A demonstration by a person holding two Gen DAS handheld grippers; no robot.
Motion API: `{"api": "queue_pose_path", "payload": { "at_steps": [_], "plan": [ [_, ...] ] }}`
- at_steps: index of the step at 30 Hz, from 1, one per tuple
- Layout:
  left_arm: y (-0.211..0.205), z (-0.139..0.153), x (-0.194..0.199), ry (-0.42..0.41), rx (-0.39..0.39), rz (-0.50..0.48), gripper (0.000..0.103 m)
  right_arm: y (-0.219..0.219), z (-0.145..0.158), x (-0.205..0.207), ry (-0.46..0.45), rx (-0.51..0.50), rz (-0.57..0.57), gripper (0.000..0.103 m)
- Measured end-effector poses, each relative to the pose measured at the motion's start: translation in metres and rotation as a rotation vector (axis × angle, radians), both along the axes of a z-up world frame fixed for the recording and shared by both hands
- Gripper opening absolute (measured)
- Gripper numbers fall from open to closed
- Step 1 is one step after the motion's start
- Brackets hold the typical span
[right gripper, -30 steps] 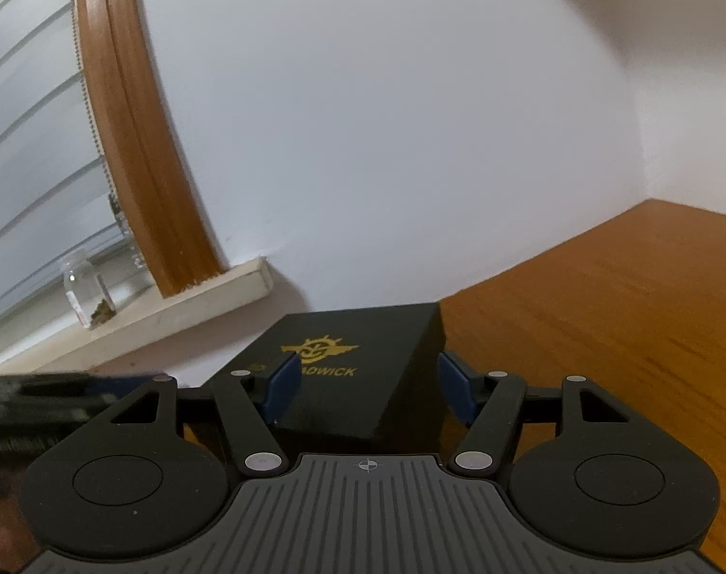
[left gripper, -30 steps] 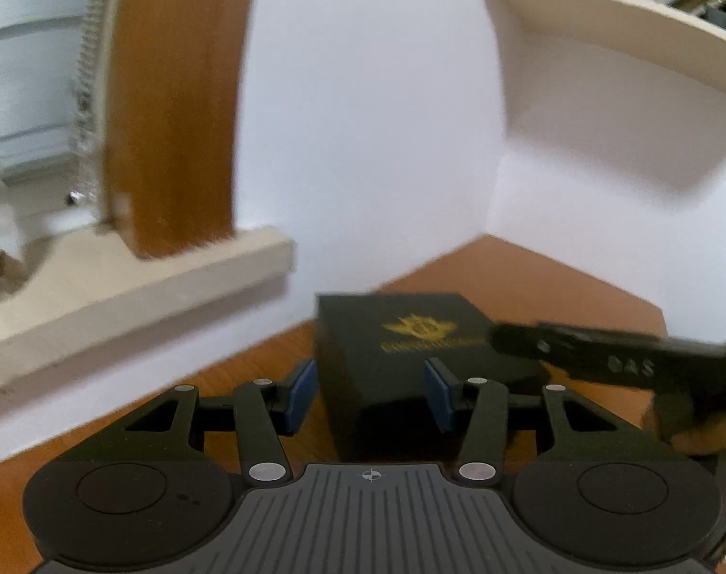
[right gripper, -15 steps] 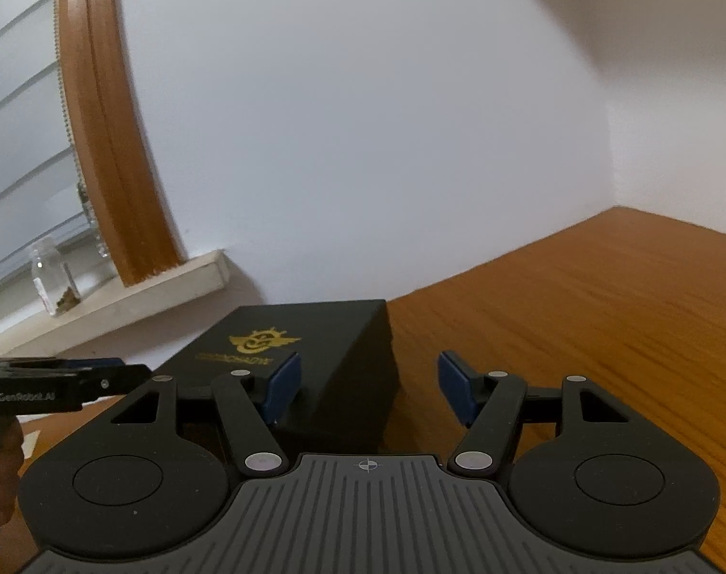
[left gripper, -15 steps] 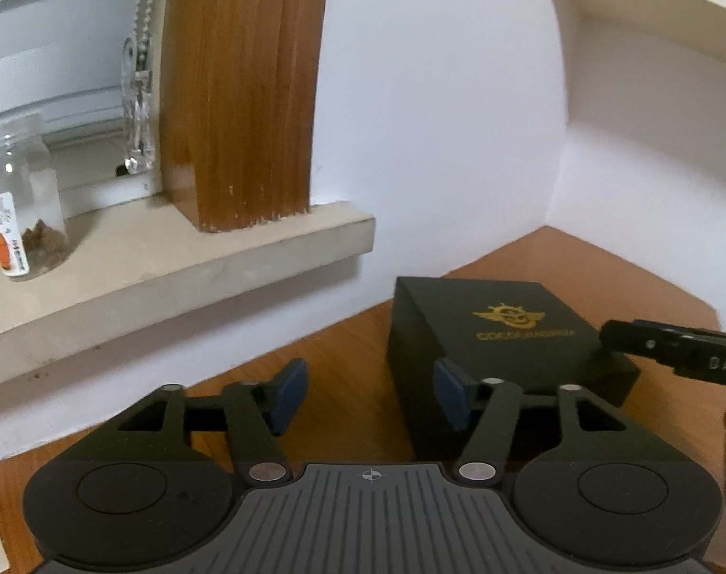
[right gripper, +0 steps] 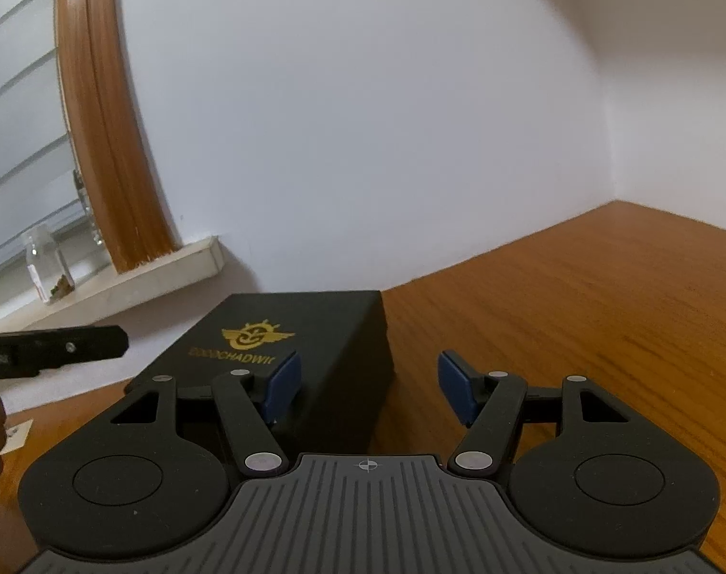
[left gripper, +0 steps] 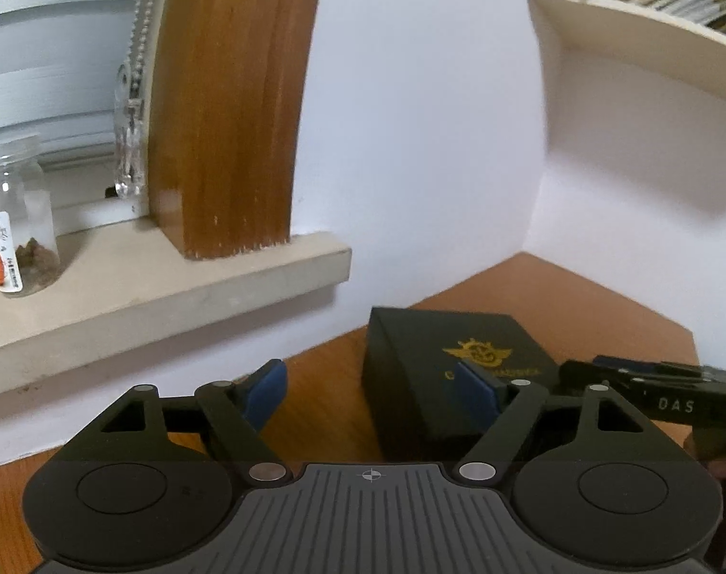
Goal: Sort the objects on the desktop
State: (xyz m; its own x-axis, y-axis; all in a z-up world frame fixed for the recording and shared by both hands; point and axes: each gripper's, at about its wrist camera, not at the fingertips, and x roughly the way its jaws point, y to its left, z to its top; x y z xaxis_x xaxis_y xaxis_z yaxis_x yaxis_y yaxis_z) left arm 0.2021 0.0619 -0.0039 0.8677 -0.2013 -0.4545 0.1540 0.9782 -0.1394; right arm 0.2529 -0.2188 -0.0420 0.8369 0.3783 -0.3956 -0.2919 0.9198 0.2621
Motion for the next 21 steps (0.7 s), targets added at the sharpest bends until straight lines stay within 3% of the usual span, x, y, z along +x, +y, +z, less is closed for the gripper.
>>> {"api": "queue_pose_path", "payload": {
  "at_steps": [6, 10, 21],
  "plan": [
    [0.0, -0.013, 0.01, 0.058, -0.001, 0.003, 0.08, -0.002, -0.003, 0.001, 0.007, 0.016, 0.002, 0.064],
    [0.0, -0.016, 0.012, 0.056, 0.04, 0.029, 0.081, -0.002, -0.004, 0.002, 0.013, 0.015, 0.004, 0.065],
    [-0.001, -0.025, 0.014, 0.043, 0.039, 0.027, 0.083, -0.002, -0.02, 0.007, -0.015, 0.025, 0.009, 0.071]
  ]
}}
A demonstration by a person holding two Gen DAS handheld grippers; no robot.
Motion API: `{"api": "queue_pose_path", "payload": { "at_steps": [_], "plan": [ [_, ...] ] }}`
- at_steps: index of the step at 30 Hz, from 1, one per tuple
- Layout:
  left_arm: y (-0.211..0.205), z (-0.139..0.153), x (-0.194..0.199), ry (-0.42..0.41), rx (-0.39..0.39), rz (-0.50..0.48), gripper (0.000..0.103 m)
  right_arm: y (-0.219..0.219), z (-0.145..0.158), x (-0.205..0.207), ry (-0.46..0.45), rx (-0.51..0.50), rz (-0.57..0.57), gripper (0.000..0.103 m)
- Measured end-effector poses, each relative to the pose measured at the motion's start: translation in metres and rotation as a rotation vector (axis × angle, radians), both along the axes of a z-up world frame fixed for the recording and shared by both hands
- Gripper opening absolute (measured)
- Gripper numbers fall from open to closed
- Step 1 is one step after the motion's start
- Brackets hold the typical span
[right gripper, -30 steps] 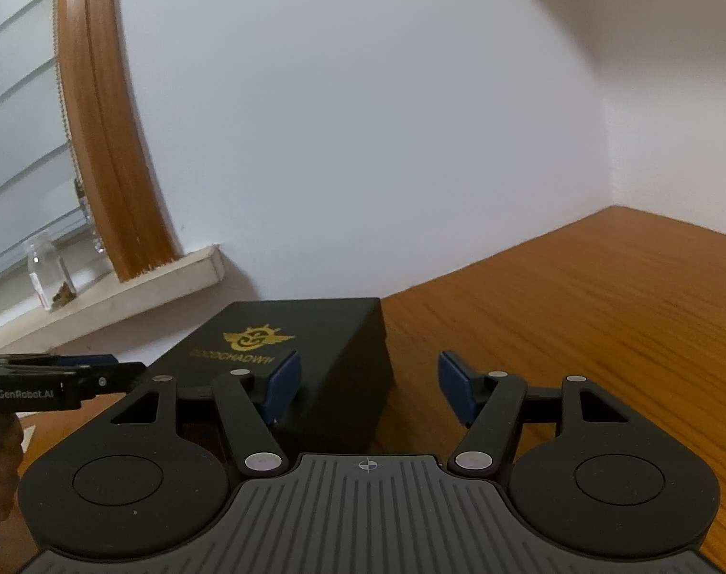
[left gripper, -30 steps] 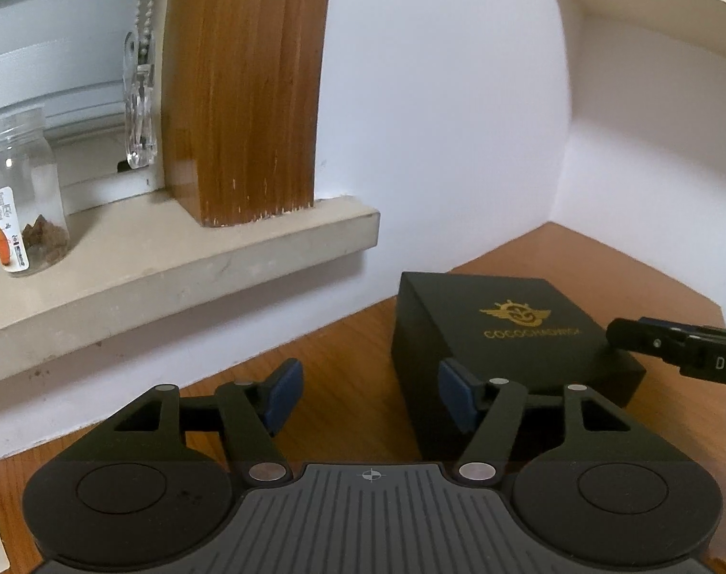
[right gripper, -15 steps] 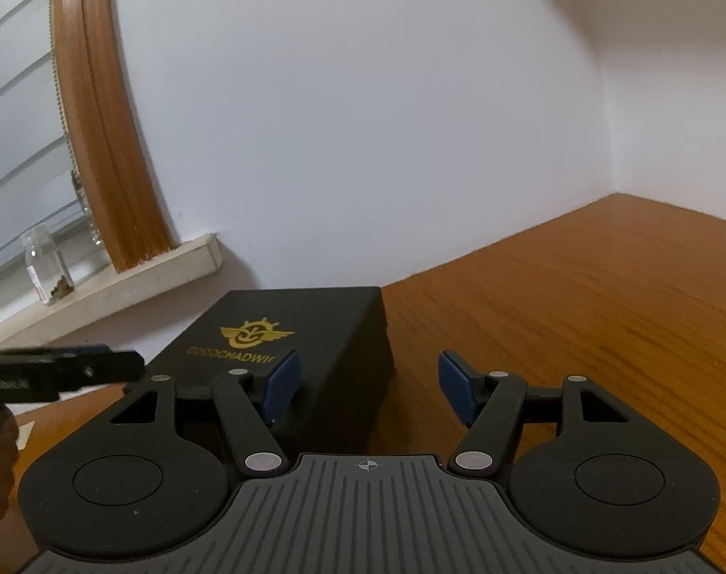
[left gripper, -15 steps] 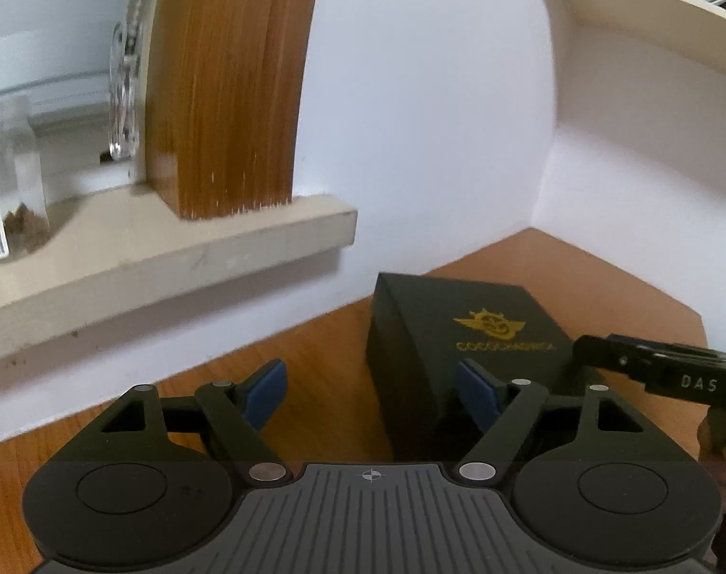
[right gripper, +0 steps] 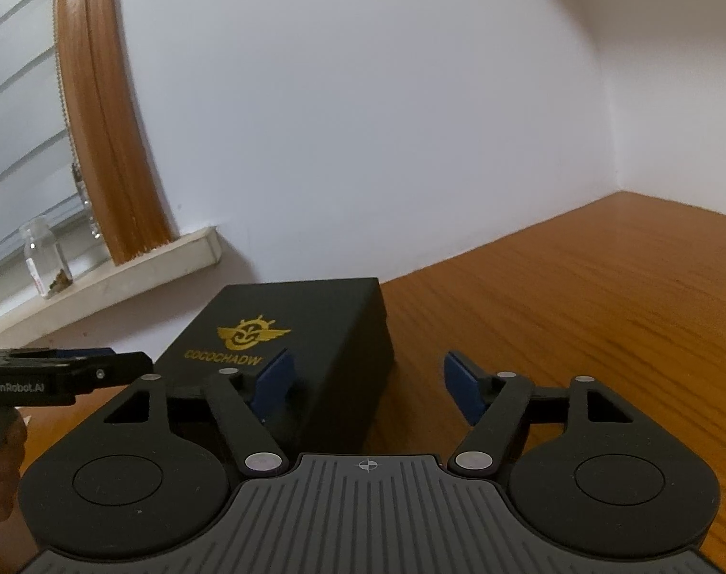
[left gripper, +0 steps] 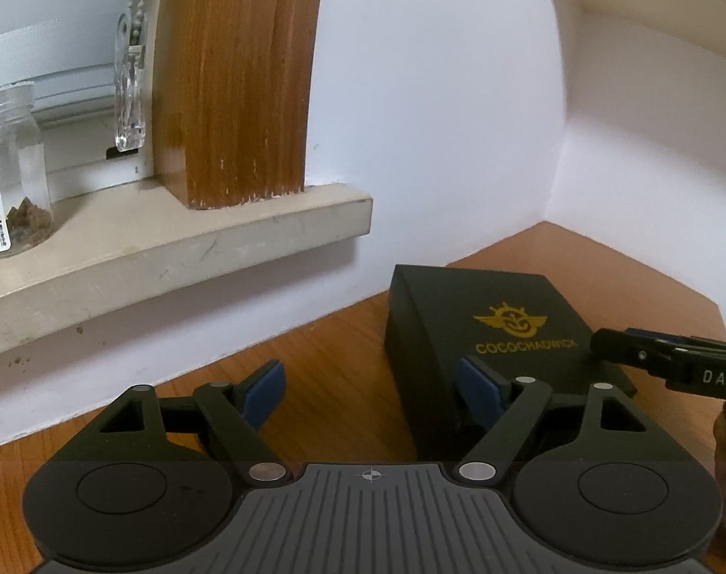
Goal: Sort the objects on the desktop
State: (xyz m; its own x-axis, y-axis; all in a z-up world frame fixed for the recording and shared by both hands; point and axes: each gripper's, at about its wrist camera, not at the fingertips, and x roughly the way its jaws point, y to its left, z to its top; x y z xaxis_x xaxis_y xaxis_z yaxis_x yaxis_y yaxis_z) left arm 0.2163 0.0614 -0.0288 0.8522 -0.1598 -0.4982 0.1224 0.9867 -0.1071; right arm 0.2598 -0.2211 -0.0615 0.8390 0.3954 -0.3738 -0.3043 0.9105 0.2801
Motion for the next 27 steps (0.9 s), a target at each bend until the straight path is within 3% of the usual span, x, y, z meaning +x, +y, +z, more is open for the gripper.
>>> {"api": "queue_pose_path", "payload": {
  "at_steps": [6, 10, 17, 24, 27],
  "plan": [
    [-0.005, 0.003, 0.003, 0.005, 0.003, 0.009, 0.084, 0.004, 0.002, -0.003, -0.027, -0.036, -0.004, 0.071],
    [-0.015, 0.006, 0.019, 0.008, 0.033, 0.001, 0.084, 0.008, 0.007, -0.001, -0.048, -0.051, 0.008, 0.051],
    [-0.022, 0.009, 0.043, -0.008, 0.077, 0.041, 0.084, 0.013, 0.012, 0.021, -0.053, -0.084, 0.005, 0.036],
    [-0.026, 0.001, 0.049, -0.012, 0.102, 0.063, 0.084, 0.028, 0.01, 0.04, -0.079, -0.18, 0.021, 0.036],
    [-0.025, -0.001, 0.047, -0.014, 0.096, 0.062, 0.084, 0.028, 0.008, 0.041, -0.086, -0.171, 0.019, 0.036]
  ]
}}
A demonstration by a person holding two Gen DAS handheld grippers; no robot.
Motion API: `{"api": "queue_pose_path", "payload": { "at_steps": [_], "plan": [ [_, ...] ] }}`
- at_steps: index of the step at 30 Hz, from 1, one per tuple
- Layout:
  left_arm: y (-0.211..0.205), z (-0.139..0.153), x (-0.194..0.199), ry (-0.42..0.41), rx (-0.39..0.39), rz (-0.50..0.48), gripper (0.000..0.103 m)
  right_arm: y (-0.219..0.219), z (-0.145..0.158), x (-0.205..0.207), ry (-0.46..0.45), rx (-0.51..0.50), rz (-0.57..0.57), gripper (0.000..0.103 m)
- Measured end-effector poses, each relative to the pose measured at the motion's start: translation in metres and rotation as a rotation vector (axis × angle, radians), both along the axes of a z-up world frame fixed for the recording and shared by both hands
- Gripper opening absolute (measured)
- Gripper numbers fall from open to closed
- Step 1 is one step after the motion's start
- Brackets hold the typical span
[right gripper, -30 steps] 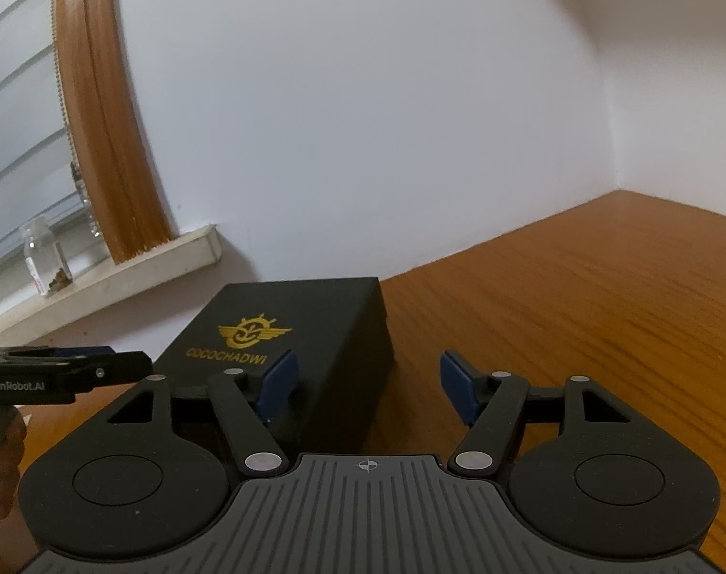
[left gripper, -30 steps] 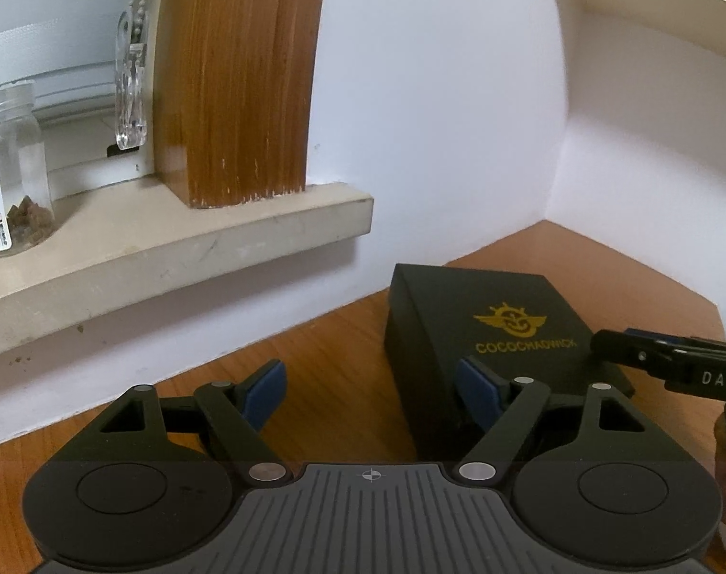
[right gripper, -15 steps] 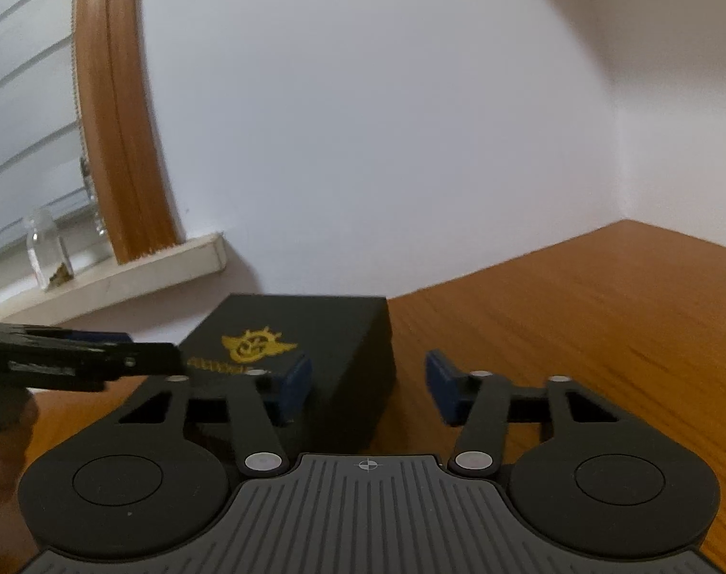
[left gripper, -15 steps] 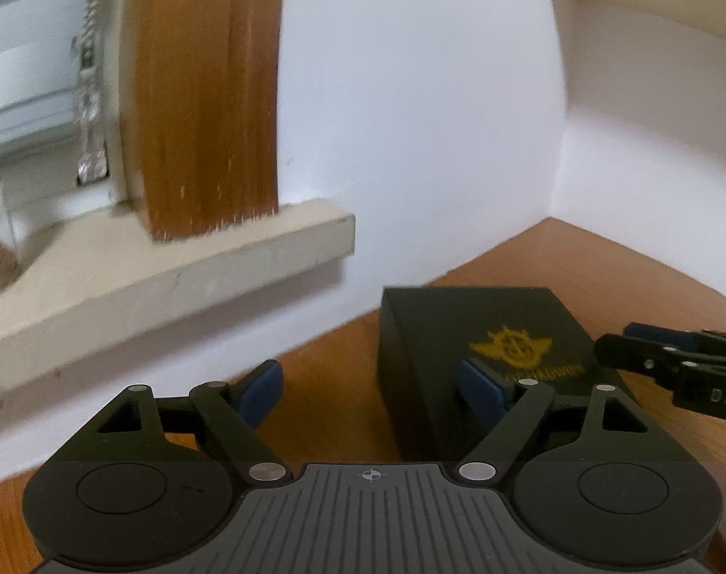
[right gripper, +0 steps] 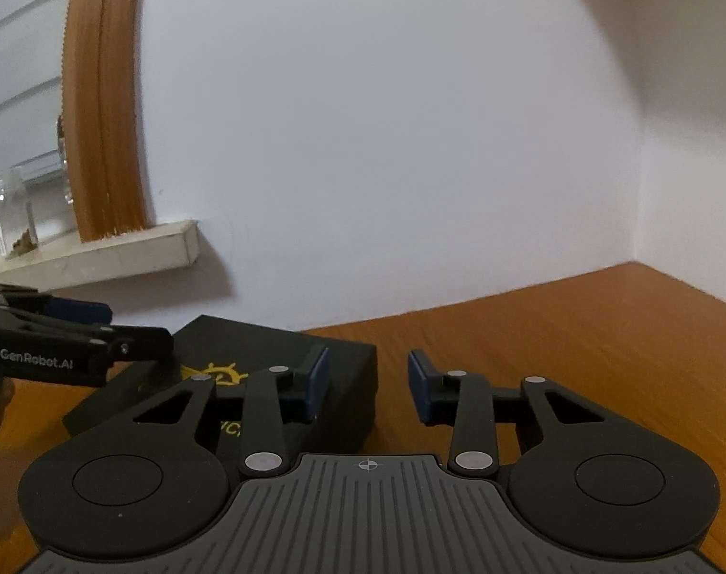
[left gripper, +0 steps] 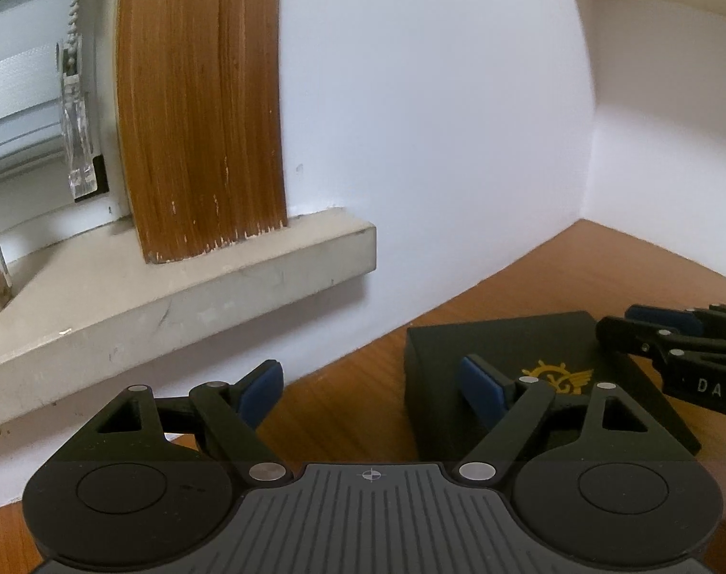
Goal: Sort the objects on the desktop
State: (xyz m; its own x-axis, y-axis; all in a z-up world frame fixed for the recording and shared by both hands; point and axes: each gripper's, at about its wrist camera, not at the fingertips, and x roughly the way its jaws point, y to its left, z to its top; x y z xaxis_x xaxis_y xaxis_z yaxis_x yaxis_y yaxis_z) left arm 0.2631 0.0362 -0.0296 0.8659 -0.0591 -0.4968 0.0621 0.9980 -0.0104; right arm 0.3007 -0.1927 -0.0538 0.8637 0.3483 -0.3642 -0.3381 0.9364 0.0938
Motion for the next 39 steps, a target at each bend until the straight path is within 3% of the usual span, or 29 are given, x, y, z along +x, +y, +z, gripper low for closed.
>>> {"api": "queue_pose_path", "payload": {
  "at_steps": [6, 9, 12, 18, 24, 28, 30, 31, 32, 34, 37, 39],
  "plan": [
    [0.003, 0.007, -0.012, 0.044, -0.022, -0.036, 0.081, -0.009, 0.002, -0.004, 0.034, 0.063, 0.021, 0.036],
    [0.002, 0.009, -0.025, 0.06, -0.014, -0.059, 0.081, -0.011, 0.006, -0.017, 0.06, 0.081, 0.09, 0.023],
    [0.005, 0.009, -0.03, 0.067, -0.012, -0.07, 0.081, -0.01, 0.009, -0.03, 0.062, 0.059, 0.144, 0.023],
    [0.009, 0.008, -0.031, 0.062, -0.015, -0.08, 0.082, -0.006, 0.004, -0.037, 0.047, 0.062, 0.125, 0.023],
    [0.016, 0.008, -0.027, 0.092, -0.085, -0.081, 0.082, -0.007, 0.006, -0.04, 0.04, 0.077, 0.099, 0.025],
    [0.0, 0.01, -0.031, 0.124, -0.112, -0.189, 0.082, -0.007, 0.008, -0.04, 0.073, 0.106, 0.1, 0.036],
    [-0.009, 0.01, -0.035, 0.122, -0.101, -0.222, 0.084, -0.01, 0.008, -0.039, 0.093, 0.135, 0.097, 0.052],
    [-0.014, 0.011, -0.037, 0.12, -0.092, -0.234, 0.084, -0.011, 0.008, -0.039, 0.098, 0.144, 0.09, 0.071],
    [-0.019, 0.011, -0.038, 0.122, -0.085, -0.252, 0.084, -0.013, 0.008, -0.039, 0.1, 0.15, 0.087, 0.074],
    [-0.026, 0.011, -0.04, 0.125, -0.073, -0.266, 0.087, -0.014, 0.007, -0.038, 0.107, 0.153, 0.088, 0.071],
    [-0.032, 0.011, -0.041, 0.126, -0.056, -0.255, 0.089, -0.018, 0.004, -0.034, 0.131, 0.174, 0.108, 0.049],
    [-0.034, 0.011, -0.042, 0.129, -0.056, -0.246, 0.089, -0.022, 0.001, -0.032, 0.149, 0.207, 0.134, 0.045]
  ]
}}
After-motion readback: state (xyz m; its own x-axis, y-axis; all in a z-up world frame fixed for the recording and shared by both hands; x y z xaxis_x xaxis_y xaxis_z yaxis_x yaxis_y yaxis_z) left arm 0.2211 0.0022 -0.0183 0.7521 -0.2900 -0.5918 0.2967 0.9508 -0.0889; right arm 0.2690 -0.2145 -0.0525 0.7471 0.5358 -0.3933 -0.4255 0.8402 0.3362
